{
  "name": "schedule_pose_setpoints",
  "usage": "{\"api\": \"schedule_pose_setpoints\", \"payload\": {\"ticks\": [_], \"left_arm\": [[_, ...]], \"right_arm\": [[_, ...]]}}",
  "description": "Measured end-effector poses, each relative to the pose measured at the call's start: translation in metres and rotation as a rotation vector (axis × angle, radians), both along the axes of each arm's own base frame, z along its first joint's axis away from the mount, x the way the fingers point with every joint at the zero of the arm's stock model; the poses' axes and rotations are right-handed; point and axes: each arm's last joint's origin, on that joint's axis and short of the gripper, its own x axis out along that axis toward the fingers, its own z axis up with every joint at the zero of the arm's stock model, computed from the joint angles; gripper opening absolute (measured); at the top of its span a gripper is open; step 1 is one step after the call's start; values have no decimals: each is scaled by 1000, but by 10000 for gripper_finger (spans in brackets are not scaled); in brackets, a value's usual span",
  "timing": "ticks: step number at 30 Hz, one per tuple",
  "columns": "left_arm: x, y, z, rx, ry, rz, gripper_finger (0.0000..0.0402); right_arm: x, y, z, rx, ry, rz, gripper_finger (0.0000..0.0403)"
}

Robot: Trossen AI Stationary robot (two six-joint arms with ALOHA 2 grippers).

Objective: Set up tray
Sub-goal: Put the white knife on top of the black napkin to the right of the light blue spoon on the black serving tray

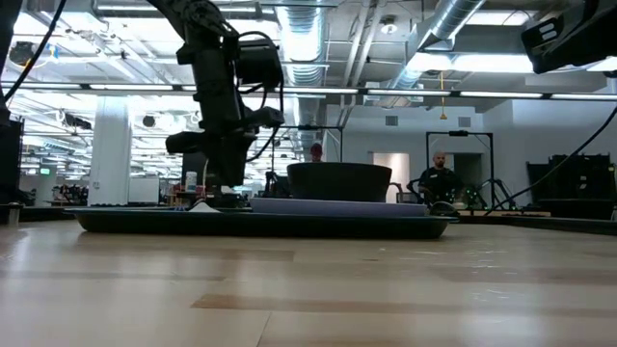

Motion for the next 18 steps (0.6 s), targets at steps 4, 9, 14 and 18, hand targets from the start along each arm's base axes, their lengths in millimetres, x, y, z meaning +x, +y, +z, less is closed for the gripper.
{"api": "schedule_pose_setpoints", "payload": {"ticks": [4, 9, 14, 18], "left_arm": [[1, -2, 0, 15, 3, -47, 90], [3, -2, 1, 52, -6, -125, 131], [5, -4, -2, 75, 11, -199, 139], [6, -7, -5, 116, 42, -259, 137]], "right_arm": [[0, 0, 0, 0, 0, 0, 5], [0, 0, 0, -7, -5, -14, 5], [0, -1, 0, -11, -8, -22, 5], [0, -1, 0, -15, -6, -23, 5]]}}
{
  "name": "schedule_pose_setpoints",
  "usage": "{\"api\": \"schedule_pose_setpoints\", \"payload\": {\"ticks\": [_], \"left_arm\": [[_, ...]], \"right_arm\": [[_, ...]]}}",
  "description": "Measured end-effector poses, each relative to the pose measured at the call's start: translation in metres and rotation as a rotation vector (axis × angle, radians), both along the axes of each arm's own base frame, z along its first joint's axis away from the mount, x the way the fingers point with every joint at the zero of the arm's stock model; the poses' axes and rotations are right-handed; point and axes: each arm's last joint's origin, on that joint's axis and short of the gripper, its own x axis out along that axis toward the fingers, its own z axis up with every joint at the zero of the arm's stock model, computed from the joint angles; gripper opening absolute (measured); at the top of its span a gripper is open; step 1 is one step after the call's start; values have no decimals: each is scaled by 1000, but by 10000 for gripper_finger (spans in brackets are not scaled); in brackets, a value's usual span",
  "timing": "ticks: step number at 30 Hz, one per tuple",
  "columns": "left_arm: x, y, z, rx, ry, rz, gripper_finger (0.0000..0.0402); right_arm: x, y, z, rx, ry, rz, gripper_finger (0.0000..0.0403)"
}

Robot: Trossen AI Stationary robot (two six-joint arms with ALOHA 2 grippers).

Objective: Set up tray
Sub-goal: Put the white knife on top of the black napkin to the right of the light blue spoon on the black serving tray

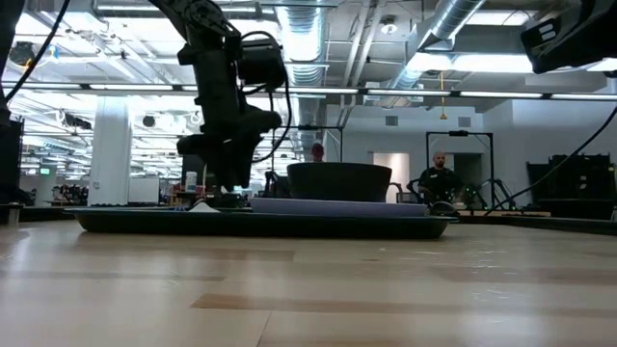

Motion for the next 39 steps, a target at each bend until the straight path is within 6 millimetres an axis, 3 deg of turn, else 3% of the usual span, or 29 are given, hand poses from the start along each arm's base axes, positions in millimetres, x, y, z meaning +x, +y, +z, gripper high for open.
{"api": "schedule_pose_setpoints", "payload": {"ticks": [16, 39], "left_arm": [[9, -10, -32, 13, 137, -131, 134], [6, -15, -34, 8, 186, -104, 123]], "right_arm": [[-1, -1, -2, 6, 25, -16, 5], [-1, -1, -2, 25, 30, -29, 5]]}}
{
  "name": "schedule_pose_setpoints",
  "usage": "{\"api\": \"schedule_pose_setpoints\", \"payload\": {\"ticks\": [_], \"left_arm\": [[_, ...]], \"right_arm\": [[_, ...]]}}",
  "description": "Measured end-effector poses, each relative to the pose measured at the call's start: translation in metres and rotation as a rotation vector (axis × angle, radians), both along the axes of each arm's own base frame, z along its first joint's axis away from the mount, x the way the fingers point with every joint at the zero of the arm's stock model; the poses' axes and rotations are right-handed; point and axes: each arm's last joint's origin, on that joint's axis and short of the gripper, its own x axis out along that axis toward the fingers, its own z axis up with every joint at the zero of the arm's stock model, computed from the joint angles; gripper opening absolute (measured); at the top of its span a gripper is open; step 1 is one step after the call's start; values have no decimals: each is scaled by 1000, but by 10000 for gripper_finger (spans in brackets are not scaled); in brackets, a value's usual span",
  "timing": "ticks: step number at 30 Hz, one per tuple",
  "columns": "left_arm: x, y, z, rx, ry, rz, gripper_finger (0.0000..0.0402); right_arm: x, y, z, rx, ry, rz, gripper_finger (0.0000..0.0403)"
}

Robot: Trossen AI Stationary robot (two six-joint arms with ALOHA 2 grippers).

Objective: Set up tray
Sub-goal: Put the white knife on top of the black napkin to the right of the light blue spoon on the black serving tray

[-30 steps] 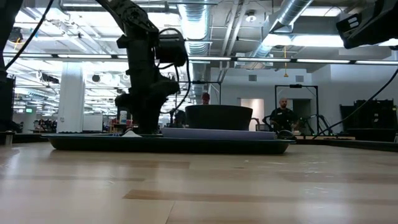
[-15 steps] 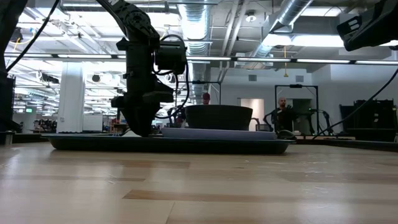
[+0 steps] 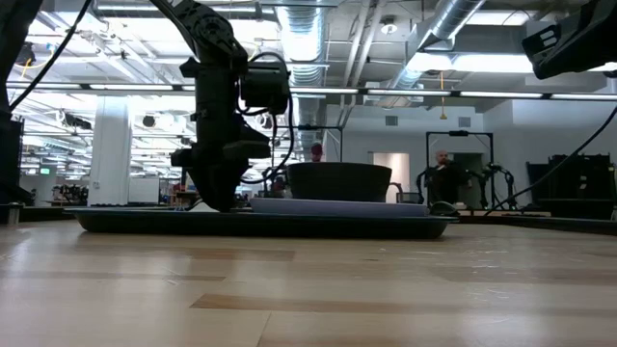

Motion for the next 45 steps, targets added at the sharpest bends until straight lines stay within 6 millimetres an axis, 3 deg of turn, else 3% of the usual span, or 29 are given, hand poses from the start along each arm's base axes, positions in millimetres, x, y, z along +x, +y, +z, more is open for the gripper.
{"api": "schedule_pose_setpoints", "payload": {"ticks": [13, 23, 28, 38, 45], "left_arm": [[3, -9, 0, -2, -3, -14, 8], [3, -9, 0, -4, -8, 12, 1], [4, -9, 0, -11, -19, 11, 19], [4, -9, 0, -17, -21, -4, 120], [4, -11, 0, -10, -16, -33, 136]], "right_arm": [[0, 0, 0, -1, 0, 0, 5], [0, 0, 0, -2, 2, 0, 5], [0, 0, 0, -2, 2, 0, 5], [0, 0, 0, -4, 5, 0, 5], [0, 0, 0, -4, 5, 0, 5]]}}
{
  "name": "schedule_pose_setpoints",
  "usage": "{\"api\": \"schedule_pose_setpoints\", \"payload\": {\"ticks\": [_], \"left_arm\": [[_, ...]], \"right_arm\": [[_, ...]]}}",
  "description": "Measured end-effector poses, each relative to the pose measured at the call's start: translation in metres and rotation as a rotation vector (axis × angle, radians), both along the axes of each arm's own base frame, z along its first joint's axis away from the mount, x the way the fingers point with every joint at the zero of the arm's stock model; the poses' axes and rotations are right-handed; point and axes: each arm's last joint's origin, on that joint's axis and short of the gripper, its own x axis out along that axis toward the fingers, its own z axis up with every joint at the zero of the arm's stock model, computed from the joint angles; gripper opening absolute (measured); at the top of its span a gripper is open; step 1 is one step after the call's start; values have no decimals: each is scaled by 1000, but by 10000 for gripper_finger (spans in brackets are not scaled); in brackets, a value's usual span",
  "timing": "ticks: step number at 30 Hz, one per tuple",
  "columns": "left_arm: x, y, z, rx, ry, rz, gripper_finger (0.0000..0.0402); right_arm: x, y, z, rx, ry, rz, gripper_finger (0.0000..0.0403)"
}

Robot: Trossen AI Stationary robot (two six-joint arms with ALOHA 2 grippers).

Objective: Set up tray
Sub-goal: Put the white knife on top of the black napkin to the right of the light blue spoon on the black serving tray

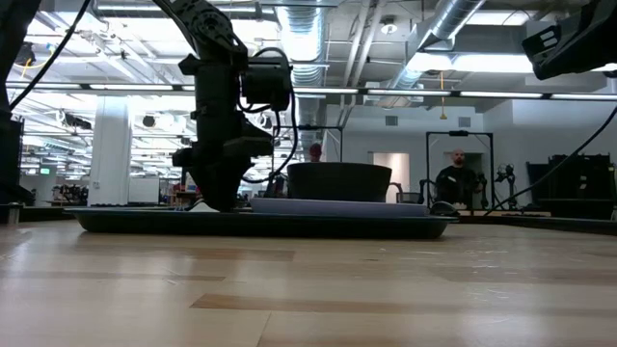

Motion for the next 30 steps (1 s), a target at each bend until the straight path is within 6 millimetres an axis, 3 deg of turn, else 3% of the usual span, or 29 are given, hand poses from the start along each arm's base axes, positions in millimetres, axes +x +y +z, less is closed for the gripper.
{"api": "schedule_pose_setpoints", "payload": {"ticks": [30], "left_arm": [[-9, -5, -12, -47, 34, 40, 115]], "right_arm": [[0, 0, 0, 0, 0, 0, 5]]}}
